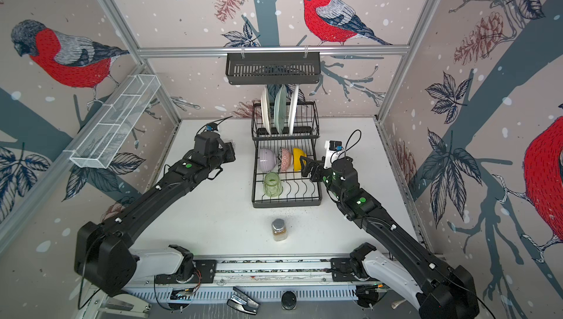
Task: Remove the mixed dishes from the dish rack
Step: 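Set the clear glass on the table with the left gripper while the right withdraws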
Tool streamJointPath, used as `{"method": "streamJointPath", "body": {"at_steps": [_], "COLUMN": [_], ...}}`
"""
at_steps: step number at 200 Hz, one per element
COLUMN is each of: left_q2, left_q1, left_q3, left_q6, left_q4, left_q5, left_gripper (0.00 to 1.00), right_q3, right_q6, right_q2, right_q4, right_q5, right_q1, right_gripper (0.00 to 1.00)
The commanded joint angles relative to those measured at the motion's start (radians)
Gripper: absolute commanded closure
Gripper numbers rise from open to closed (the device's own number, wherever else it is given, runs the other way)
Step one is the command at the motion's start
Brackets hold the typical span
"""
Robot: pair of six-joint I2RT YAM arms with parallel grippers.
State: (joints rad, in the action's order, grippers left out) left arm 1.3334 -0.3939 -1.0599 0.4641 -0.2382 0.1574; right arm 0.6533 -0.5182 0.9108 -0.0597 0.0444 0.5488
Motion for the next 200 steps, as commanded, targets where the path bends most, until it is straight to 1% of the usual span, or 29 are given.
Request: {"method": "streamJointPath", "body": {"at_steps": [1, 11, 25, 51, 64, 106, 132, 158, 200], "left_q2": [0.061, 0.097, 0.145, 0.230, 0.264, 0.377, 0.456, 0.522, 0.593], "left_q1": [0.044, 0.065, 0.089, 0.147, 0.164, 0.218, 0.240, 0.253, 0.265], "left_q3": [-0.045, -0.073, -0.115, -0.183, -0.199, -0.248, -0.301, -0.350, -0.419], "left_q6": [-0.033, -0.053, -0.051, -0.085, -0.087, -0.084, -0.087, -0.090, -0.098], "left_q4": [-0.039, -0.065, -0.131, -0.223, -0.232, -0.216, -0.239, -0.277, -0.300], "left_q5": [0.001, 0.011, 0.092, 0.128, 0.151, 0.111, 0.099, 0.103, 0.093], "left_gripper": [1.00, 1.00, 1.00, 1.00, 1.00, 1.00, 1.00, 1.00, 1.00], "right_q3": [-0.011, -0.014, -0.005, -0.007, -0.015, 0.013, 0.024, 0.030, 0.026], "right_q6": [0.038, 0.044, 0.047, 0.055, 0.062, 0.107, 0.130, 0.134, 0.132], "right_q2": [-0.011, -0.013, -0.012, -0.012, -0.009, 0.036, 0.063, 0.087, 0.104], "right_q4": [0.017, 0.020, 0.040, 0.060, 0.059, 0.085, 0.100, 0.115, 0.114], "right_q5": [0.023, 0.022, 0.016, 0.003, -0.008, -0.060, -0.088, -0.117, -0.127], "right_q1": [0.000, -0.002, -0.006, -0.011, -0.014, -0.021, -0.020, -0.021, -0.021], "right_gripper": [0.00, 0.00, 0.01, 0.00, 0.00, 0.00, 0.00, 0.01, 0.01]}}
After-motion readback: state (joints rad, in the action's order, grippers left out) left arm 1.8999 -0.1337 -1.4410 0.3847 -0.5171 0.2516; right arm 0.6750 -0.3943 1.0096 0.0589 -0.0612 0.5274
